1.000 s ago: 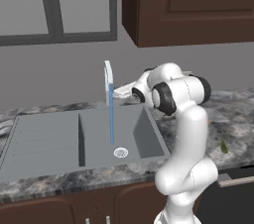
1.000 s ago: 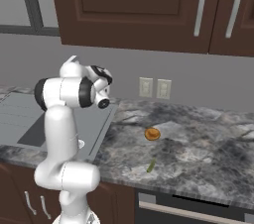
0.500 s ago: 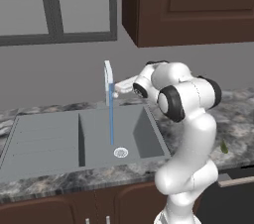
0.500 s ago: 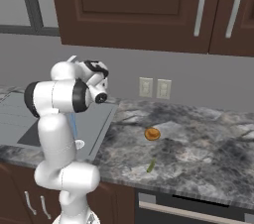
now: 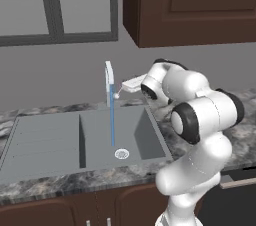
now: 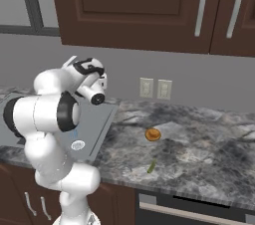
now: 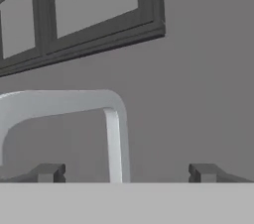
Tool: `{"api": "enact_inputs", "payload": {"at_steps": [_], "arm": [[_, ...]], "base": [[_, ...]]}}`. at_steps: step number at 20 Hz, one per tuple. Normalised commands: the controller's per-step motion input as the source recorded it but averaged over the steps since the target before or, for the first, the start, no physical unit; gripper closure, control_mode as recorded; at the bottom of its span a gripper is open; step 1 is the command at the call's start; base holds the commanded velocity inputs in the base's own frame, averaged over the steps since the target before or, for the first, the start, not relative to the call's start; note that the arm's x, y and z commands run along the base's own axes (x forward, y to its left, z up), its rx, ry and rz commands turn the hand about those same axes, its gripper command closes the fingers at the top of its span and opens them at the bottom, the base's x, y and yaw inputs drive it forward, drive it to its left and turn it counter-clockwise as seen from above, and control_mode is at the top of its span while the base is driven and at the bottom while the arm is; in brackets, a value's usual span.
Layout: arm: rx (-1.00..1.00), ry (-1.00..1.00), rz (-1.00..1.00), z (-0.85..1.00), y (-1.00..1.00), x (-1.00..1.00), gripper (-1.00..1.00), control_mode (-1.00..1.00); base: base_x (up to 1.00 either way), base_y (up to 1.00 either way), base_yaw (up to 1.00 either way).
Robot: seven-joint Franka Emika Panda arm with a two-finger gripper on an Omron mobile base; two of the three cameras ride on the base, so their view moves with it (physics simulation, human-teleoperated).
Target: Turn on the sink faucet. Then move the lemon wedge from the counter to the sink. Turn off the sink. Move the vegetable from the sink to the pot next to the stove. Finally move the pot to the rear left burner.
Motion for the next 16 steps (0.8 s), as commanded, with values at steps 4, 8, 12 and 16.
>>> {"api": "enact_inputs", "payload": {"at_steps": [4,8,12,16], "arm": [[-0.01,0.0,-0.05,0.07,-0.36,-0.65,-1.0,-1.0],[-0.01,0.0,-0.04,0.0,-0.37,-0.65,-1.0,-1.0],[-0.01,-0.01,-0.01,0.01,-0.36,-0.62,-1.0,-1.0],[-0.05,-0.01,0.0,0.09,-0.4,-0.62,-1.0,-1.0]], "base": [[0.0,0.0,0.0],[0.0,0.0,0.0],[0.0,0.0,0.0],[0.0,0.0,0.0]]}}
